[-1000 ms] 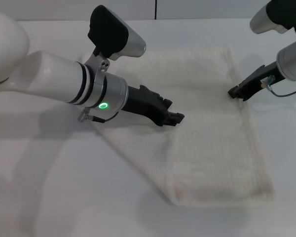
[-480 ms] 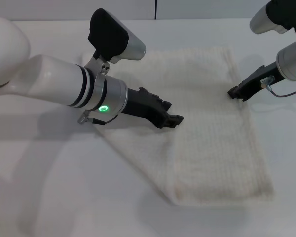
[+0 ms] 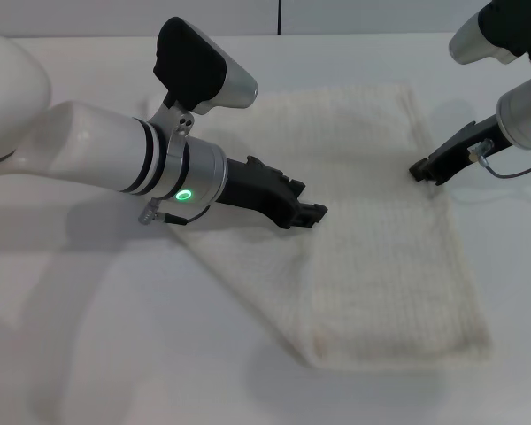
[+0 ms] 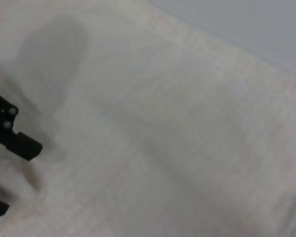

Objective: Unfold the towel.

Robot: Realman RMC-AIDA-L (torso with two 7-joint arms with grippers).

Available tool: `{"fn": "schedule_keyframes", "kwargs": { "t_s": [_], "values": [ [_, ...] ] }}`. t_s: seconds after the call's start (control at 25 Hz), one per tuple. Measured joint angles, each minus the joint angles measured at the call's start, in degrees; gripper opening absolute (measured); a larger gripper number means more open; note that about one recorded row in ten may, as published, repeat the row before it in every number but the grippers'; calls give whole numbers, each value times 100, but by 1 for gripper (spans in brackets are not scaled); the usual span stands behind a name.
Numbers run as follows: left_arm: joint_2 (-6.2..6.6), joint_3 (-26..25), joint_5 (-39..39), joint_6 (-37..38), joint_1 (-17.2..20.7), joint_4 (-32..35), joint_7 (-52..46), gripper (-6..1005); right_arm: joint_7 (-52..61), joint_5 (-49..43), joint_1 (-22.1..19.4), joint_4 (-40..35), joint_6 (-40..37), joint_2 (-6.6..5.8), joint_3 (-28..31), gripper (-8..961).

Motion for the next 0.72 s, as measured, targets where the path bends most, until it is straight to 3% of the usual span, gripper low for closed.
{"fn": "schedule_keyframes", "kwargs": {
  "t_s": [0.72],
  "values": [
    [0, 572, -307, -337, 0, 9, 8, 409, 43, 0, 24, 0, 31, 2, 0, -1]
  ]
}}
